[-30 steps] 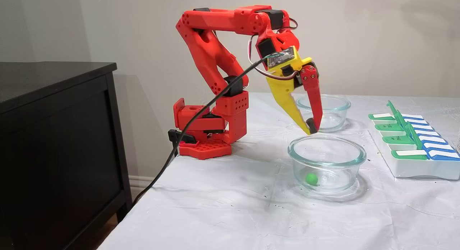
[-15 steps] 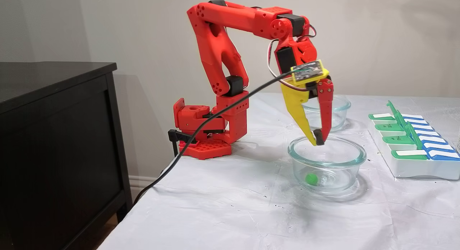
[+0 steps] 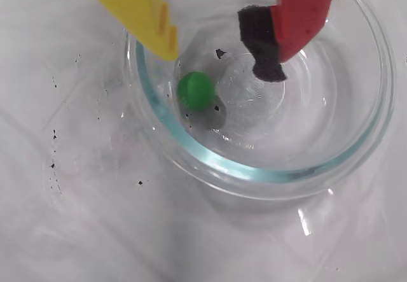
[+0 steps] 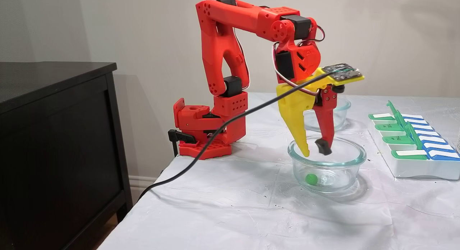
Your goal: Sort medicines into box.
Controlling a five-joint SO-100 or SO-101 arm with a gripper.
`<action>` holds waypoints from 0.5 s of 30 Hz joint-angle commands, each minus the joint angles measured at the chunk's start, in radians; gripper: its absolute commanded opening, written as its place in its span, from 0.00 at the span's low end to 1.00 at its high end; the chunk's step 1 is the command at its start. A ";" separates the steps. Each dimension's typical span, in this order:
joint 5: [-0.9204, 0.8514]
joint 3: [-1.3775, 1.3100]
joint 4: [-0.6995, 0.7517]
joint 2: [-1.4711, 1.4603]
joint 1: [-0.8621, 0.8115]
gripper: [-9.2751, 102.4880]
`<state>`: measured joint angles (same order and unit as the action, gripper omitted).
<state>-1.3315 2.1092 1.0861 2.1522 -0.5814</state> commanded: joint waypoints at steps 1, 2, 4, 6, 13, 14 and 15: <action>-0.064 -0.087 0.015 -0.034 0.012 0.30; -0.072 -0.095 0.018 -0.048 0.015 0.30; -0.083 -0.106 0.018 -0.081 0.029 0.30; -0.087 -0.110 0.005 -0.109 0.043 0.30; -0.141 -0.166 0.017 -0.175 0.032 0.31; -0.153 -0.173 0.025 -0.175 0.025 0.31; -0.173 -0.181 0.037 -0.172 0.015 0.31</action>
<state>-1.4680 2.0279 1.1029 1.9512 -0.5446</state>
